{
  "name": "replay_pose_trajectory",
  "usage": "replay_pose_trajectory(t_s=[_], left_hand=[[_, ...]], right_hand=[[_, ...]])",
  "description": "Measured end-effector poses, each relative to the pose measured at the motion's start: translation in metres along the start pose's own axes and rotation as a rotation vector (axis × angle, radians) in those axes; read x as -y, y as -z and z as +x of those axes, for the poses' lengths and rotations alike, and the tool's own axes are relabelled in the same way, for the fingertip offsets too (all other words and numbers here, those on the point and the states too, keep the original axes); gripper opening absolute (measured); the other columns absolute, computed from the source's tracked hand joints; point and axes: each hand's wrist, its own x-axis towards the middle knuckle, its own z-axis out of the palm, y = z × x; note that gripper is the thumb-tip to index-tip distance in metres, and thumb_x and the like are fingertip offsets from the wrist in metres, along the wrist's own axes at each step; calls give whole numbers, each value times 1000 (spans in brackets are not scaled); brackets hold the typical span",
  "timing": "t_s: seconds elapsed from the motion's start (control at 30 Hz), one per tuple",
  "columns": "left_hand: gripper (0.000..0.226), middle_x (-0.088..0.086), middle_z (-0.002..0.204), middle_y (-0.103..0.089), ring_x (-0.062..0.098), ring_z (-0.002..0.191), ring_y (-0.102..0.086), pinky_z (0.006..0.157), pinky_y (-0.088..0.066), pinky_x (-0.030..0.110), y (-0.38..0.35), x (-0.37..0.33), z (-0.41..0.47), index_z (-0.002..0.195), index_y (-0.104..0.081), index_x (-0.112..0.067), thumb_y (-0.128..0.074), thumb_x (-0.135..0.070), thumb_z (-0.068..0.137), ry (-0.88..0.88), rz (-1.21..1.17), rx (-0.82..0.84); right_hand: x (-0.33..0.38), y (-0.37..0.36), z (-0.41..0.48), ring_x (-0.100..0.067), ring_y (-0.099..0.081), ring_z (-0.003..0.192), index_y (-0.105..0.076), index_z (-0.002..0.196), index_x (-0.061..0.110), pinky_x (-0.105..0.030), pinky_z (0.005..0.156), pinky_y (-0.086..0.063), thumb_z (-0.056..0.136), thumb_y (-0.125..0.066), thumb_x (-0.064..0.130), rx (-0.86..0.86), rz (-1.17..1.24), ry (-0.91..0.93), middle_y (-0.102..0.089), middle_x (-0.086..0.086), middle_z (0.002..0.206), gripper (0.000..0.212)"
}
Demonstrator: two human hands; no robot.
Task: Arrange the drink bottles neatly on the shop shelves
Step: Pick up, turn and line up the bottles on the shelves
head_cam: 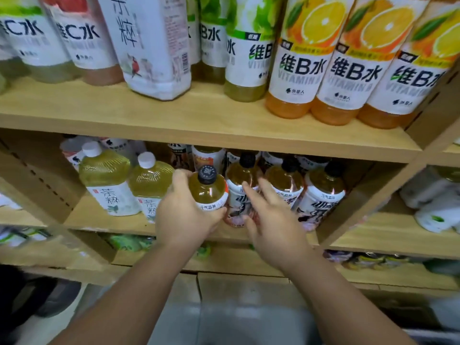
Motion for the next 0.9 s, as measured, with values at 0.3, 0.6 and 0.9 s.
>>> replay_pose_trajectory(t_s=[0.3,0.6,0.9], left_hand=[[71,9,111,-62,28,97,-63,73,-52,36,-19,11,46,118,-46,-15,-94,-31,68,13,-36,134],[71,8,103,-68,24,84,-66,69,-56,35,-16,21,63,131,-44,-19,-85,-7,74,-58,-141,278],[92,13,143,-43,29,131,-49,99,-46,33,-16,21,43,157,-24,-17,-81,-20,84,-97,-29,246]], right_hand=[[-1,-1,-3,-17,-45,140,-12,160,43,-32,102,-47,102,-55,32,5,2,-52,4,10,171,73],[0,-8,-6,-16,-63,115,-8,160,47,-35,88,-56,101,-59,37,9,15,-104,12,17,169,78],[3,-10,-4,-11,-66,100,-9,161,43,-36,83,-57,99,-60,43,26,-34,-118,15,16,169,80]])
